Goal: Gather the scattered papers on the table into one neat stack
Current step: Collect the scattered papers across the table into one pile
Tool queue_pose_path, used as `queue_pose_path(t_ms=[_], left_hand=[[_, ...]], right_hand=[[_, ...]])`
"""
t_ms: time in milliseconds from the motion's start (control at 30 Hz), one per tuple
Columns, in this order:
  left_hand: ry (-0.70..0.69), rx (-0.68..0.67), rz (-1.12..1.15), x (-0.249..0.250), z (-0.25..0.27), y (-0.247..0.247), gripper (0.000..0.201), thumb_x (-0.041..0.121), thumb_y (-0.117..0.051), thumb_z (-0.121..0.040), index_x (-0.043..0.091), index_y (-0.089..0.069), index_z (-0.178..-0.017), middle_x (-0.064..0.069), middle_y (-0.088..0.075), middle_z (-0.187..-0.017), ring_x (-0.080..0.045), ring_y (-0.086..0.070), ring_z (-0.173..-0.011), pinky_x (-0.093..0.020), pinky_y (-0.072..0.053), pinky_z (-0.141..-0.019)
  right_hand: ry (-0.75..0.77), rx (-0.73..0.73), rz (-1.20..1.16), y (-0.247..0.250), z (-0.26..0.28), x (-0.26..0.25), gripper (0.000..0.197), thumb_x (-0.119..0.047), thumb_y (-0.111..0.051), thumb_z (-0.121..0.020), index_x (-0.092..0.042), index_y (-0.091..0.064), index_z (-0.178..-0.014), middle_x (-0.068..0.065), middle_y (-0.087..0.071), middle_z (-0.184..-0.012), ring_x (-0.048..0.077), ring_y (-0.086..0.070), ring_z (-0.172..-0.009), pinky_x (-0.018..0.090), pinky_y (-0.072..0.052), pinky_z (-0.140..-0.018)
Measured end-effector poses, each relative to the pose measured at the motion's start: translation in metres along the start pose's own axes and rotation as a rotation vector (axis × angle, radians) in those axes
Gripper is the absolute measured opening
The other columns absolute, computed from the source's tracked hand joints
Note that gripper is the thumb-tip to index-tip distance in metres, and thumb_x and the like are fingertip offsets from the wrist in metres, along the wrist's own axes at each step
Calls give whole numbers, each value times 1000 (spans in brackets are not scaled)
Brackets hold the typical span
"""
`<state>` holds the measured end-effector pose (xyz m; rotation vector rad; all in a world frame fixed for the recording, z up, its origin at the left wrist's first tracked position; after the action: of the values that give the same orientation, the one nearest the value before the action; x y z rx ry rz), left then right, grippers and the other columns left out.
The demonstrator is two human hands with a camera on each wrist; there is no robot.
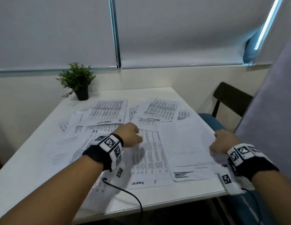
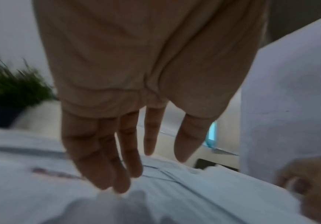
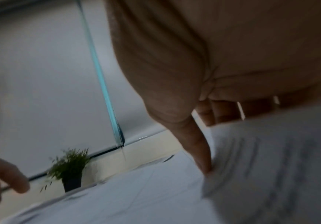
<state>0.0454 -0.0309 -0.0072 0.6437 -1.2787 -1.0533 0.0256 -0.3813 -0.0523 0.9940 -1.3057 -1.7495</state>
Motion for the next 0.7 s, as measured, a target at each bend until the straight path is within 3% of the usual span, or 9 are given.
queue_pose_path(t_ms=[100,133,200,267,367,467,533,633,700], left_hand=[[75,5,-171,-47,9,32,24,38,-60,-93,21,-60,-110,-9,-56,-114,-25,-55,-100,-25,-39,-70],[131,5,-214,-65,12,39,26,39,-60,-93,19,-59,-109,-9,-57,-113,-25,-52,-97,-26,-40,-69],[251,-6,-273,-97,18,49,52,46,-61,-91,13,-57,-131,-9,-58,-134,-26,-56,-115,-31,-46,-87],[327,-14,-281,-121,25,51,77,56,-65,-87,15,-43,-149,-8,-48,-151,-27,-50,-133,-35,-43,-103],[366,-60,-270,-141,32,44,101,66,-69,-79,17,-27,-158,-6,-36,-161,-28,-41,-143,-38,-38,-113],[333,-67,-305,-145,31,34,109,67,-76,-71,18,-29,-155,-7,-42,-157,-30,-45,-139,-44,-42,-111],[312,-47,-312,-146,28,32,110,65,-79,-68,16,-28,-154,-9,-47,-152,-31,-48,-136,-46,-46,-108],[313,-35,-207,-148,26,31,117,56,-85,-67,17,-20,-156,-10,-49,-150,-33,-51,-133,-44,-48,-105],[308,-12,-123,-150,29,33,124,46,-89,-66,21,-12,-159,-11,-50,-149,-33,-54,-130,-42,-50,-103]], right_hand=[[9,114,37,13,12,-15,43,-35,-76,-80,-9,-57,-109,14,-66,-117,30,-59,-93,34,-52,-78],[55,145,12,19,21,-28,54,-43,-74,-80,-11,-56,-120,15,-64,-122,33,-60,-101,38,-53,-85],[189,110,-116,26,46,-67,64,-49,-73,-84,-15,-53,-135,10,-63,-127,29,-59,-111,38,-50,-93],[314,-34,-237,25,79,-115,63,-53,-73,-86,-20,-54,-136,1,-63,-117,21,-60,-105,36,-50,-96],[415,-269,-370,5,118,-184,65,-58,-75,-83,-20,-57,-133,-2,-63,-114,19,-73,-90,38,-63,-85],[494,-334,-207,-25,131,-236,73,-59,-75,-83,-14,-54,-137,3,-64,-116,17,-69,-80,31,-59,-66],[532,-321,-90,-38,134,-257,63,-58,-77,-82,-13,-58,-122,3,-64,-115,15,-58,-82,25,-47,-63],[513,-299,-93,-47,136,-266,42,-46,-83,-80,-19,-53,-85,-5,-58,-88,8,-53,-69,23,-45,-55],[508,-296,-111,-49,136,-266,40,-44,-84,-78,-21,-52,-85,-7,-55,-85,6,-52,-68,22,-44,-55]])
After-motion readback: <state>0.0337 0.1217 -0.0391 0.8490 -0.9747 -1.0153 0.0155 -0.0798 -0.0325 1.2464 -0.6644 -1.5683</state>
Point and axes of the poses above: each hand's wrist, its own z-axis away from the middle knuckle, its own y-axis out of the back of the hand, x = y × z, the point moved 3 cm from there along -z, towards the middle knuckle
